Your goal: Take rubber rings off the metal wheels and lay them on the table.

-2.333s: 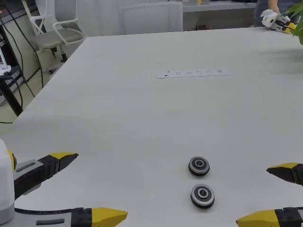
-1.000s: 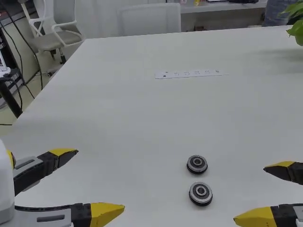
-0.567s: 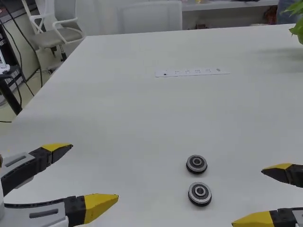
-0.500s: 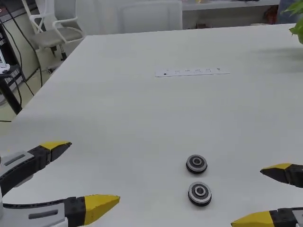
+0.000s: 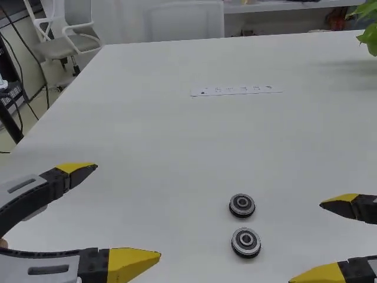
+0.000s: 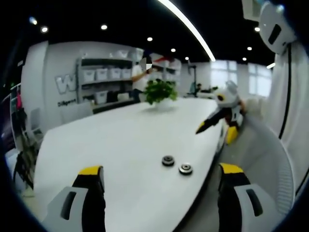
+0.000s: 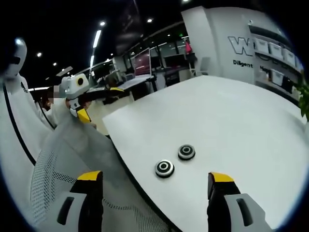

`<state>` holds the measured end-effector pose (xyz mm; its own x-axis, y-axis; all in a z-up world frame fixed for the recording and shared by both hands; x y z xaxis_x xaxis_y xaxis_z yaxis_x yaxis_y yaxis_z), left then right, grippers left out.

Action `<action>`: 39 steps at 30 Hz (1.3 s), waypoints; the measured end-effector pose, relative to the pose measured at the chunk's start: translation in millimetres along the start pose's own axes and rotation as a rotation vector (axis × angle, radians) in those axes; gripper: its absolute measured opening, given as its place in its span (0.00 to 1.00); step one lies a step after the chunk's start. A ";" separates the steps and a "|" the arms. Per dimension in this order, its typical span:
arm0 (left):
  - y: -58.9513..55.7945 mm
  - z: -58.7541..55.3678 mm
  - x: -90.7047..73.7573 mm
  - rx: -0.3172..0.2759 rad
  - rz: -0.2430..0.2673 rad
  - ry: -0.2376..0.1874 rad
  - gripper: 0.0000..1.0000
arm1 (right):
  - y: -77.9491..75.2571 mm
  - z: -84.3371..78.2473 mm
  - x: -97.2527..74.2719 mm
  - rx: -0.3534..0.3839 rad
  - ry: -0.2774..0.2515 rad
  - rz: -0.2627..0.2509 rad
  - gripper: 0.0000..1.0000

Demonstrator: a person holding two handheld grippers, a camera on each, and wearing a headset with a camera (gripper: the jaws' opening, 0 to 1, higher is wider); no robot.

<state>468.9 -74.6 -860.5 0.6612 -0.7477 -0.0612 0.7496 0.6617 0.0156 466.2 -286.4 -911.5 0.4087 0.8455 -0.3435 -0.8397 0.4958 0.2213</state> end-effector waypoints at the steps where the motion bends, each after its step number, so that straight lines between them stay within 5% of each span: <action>1: -0.9 2.0 1.3 0.004 -0.007 0.004 0.99 | -0.4 4.1 -0.8 -0.013 0.000 0.003 0.89; 15: -13.5 45.1 37.1 0.115 -0.180 -0.035 1.00 | 1.9 41.9 13.5 -0.114 -0.055 0.055 0.88; 25: -19.5 63.2 72.7 0.175 -0.300 -0.055 0.95 | -4.8 66.1 36.2 -0.161 -0.121 0.094 0.87; 31: -22.8 54.6 94.9 0.185 -0.337 -0.062 0.94 | -11.2 57.7 46.3 -0.152 -0.150 0.099 0.85; 36: -24.2 36.6 109.4 0.184 -0.349 -0.055 0.94 | -10.7 44.7 54.8 -0.161 -0.192 0.160 0.80; 39: -22.5 24.0 116.8 0.182 -0.343 -0.051 0.96 | -13.9 26.1 57.9 -0.156 -0.127 0.187 0.76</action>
<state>530.0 -178.2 -844.1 0.3689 -0.9284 -0.0438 0.9170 0.3559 0.1801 510.9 -239.2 -910.6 0.2745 0.9425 -0.1906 -0.9458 0.3004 0.1236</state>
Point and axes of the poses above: the centre of the closed fingertips' face, and the gripper's own axes: x roughly forward along the fingers, y roughly to its left, z roughly out of its top, the point moved 2 cm from there along -x, roughly backward along the fingers, and after that the axes turned 14 degrees about -y, right-handed, at the moved point
